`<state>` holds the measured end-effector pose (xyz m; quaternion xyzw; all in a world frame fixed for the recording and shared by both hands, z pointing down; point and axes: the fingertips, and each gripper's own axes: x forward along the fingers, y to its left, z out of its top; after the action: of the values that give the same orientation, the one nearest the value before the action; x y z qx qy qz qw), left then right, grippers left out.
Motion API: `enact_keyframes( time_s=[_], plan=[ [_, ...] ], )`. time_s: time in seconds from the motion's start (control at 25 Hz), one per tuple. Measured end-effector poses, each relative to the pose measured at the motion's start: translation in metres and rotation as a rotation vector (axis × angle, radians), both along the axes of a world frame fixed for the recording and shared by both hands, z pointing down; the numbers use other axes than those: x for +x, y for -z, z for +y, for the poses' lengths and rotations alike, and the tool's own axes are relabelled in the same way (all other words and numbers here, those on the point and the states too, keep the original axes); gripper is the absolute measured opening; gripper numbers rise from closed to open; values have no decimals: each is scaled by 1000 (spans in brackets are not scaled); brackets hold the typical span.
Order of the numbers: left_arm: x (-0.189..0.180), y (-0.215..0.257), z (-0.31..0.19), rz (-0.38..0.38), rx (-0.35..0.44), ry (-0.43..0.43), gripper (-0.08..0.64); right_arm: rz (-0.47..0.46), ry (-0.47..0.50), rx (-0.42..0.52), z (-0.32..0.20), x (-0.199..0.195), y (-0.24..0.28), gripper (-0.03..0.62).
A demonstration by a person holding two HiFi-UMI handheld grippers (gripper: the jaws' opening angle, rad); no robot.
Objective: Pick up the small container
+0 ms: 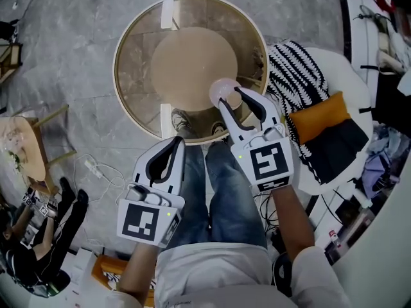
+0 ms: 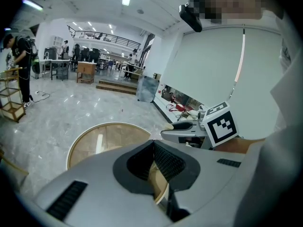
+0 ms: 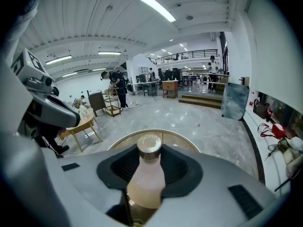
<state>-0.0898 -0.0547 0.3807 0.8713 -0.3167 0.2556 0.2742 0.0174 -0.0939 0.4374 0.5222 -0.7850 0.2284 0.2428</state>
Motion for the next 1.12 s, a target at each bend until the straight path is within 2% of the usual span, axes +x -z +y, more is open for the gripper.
enact_keyframes(
  time_s=[1.12],
  plan=[
    [-2, 75, 6, 27, 67, 43, 18, -7, 49, 34, 21, 0, 98, 147]
  ],
)
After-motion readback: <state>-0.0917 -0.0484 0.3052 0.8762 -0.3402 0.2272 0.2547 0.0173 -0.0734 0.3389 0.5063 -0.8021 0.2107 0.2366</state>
